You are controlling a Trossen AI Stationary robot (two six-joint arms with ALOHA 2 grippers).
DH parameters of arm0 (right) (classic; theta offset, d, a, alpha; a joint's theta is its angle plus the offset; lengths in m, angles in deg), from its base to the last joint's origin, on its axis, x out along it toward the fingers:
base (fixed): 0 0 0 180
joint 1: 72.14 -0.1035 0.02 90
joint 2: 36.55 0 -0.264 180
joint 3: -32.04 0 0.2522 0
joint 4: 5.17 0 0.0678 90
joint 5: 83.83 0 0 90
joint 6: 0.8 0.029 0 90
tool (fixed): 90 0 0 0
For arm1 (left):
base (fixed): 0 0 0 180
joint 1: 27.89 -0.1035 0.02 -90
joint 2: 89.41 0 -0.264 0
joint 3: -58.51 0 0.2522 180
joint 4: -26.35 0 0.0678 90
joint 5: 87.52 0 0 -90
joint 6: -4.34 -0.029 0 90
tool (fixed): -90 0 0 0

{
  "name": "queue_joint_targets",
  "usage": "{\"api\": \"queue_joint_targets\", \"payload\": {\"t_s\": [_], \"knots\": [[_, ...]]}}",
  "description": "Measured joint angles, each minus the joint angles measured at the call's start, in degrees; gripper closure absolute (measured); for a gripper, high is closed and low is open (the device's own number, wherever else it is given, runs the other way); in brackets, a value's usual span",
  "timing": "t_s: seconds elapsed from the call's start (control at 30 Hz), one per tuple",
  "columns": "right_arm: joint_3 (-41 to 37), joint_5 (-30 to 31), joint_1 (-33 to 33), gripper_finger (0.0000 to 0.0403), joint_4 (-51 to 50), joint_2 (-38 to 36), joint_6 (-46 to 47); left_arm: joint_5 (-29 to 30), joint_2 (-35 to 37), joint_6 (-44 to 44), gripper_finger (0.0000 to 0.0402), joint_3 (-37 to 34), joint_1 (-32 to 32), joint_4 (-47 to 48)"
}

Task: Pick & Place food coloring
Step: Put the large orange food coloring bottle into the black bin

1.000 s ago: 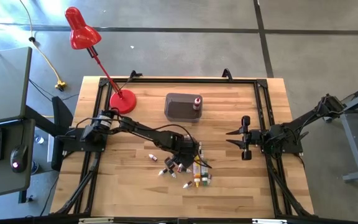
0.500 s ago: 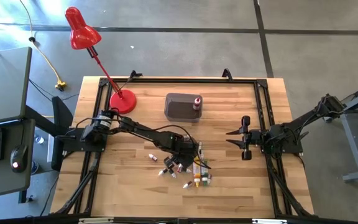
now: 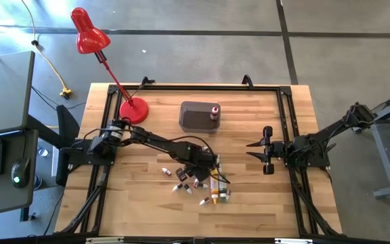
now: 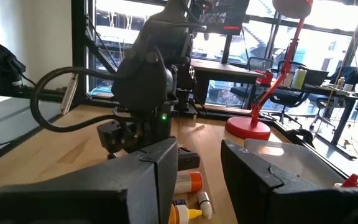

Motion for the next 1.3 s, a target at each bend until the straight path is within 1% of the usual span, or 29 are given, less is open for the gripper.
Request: {"api": "queue_joint_targets", "payload": {"t_s": [0.2,0.37,0.5,0.83,1.13,1.3], "knots": [[0.0,0.0,0.0,0.0285,0.0,0.0,0.0,0.9,0.1,-0.6,0.0238,0.0,0.0,0.0],[0.0,0.0,0.0,0.0285,0.0,0.0,0.0,1.6,0.1,-4.6,0.0238,0.1,0.0,0.5],[0.0,0.0,0.0,0.0285,0.0,0.0,0.0,3.5,0.1,-6.2,0.0238,0.1,0.0,0.7],[0.0,0.0,0.0,0.0285,0.0,0.0,0.0,3.9,0.2,-8.9,0.0238,0.1,-0.3,1.9],[0.0,0.0,0.0,0.0285,0.0,0.0,0.0,3.5,-1.1,-9.0,0.0238,0.5,-2.2,2.2],[0.0,0.0,0.0,0.0285,0.0,0.0,0.0,3.7,-1.4,-9.0,0.0243,0.5,-2.2,2.3]]}}
